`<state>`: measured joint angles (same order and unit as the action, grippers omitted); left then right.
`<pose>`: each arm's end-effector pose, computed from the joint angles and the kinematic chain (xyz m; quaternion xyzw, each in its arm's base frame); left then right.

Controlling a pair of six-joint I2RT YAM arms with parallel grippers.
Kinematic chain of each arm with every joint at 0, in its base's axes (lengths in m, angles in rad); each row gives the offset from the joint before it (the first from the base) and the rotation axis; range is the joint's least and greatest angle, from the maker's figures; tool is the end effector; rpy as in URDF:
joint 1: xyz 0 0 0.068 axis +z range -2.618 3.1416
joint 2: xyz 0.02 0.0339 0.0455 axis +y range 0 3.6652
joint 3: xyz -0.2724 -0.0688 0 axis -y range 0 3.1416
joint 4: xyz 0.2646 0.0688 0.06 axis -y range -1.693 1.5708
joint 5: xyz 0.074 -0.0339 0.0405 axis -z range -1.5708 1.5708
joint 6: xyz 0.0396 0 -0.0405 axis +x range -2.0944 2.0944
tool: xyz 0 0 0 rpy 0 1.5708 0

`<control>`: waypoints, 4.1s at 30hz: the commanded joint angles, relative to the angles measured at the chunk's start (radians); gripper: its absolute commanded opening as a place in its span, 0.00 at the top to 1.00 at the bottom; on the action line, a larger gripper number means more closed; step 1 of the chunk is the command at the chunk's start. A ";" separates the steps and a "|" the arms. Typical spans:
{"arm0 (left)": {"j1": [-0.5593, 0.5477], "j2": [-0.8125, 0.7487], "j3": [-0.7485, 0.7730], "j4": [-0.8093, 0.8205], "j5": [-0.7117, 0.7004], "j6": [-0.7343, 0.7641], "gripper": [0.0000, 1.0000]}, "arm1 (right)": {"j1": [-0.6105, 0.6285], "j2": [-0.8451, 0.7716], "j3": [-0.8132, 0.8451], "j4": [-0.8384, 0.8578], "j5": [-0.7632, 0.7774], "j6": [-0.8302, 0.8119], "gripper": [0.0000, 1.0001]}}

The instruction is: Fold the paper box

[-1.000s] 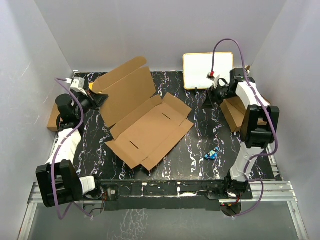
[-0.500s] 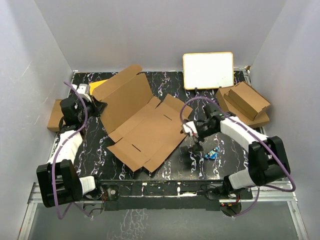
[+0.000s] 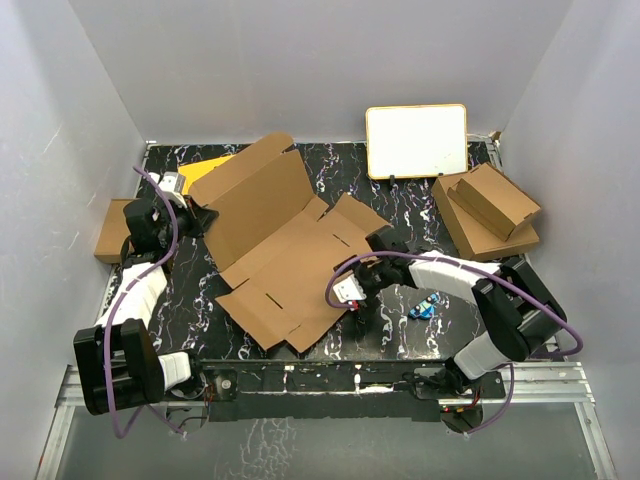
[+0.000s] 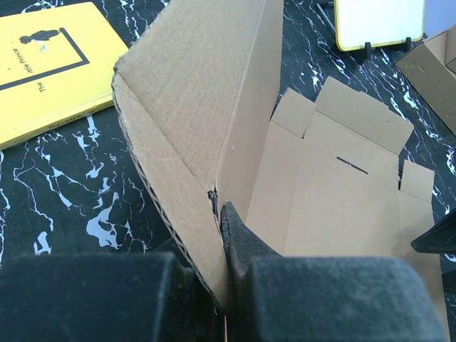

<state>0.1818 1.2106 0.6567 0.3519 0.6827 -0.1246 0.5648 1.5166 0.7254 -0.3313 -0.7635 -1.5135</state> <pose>0.2830 0.0266 0.2593 0.0977 0.7538 -0.2422 0.6029 0.2205 0.1721 0.1470 -0.8219 0.3873 0.2289 0.3494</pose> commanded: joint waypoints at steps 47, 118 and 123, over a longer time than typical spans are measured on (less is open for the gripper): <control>-0.035 -0.010 -0.053 0.228 0.387 -0.572 1.00 | 0.006 0.066 0.181 -0.067 -0.008 0.228 0.92; -0.077 0.073 0.077 -0.007 0.304 -0.438 1.00 | -0.035 0.138 0.398 -0.208 -0.105 0.524 0.38; -0.076 0.038 0.093 -0.021 0.299 -0.387 1.00 | -0.160 0.019 0.321 -0.294 -0.309 0.426 0.27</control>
<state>0.1204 1.3075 0.7166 0.4217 0.9390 -0.5648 0.4889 1.6470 1.0878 -0.5560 -0.8433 -0.9775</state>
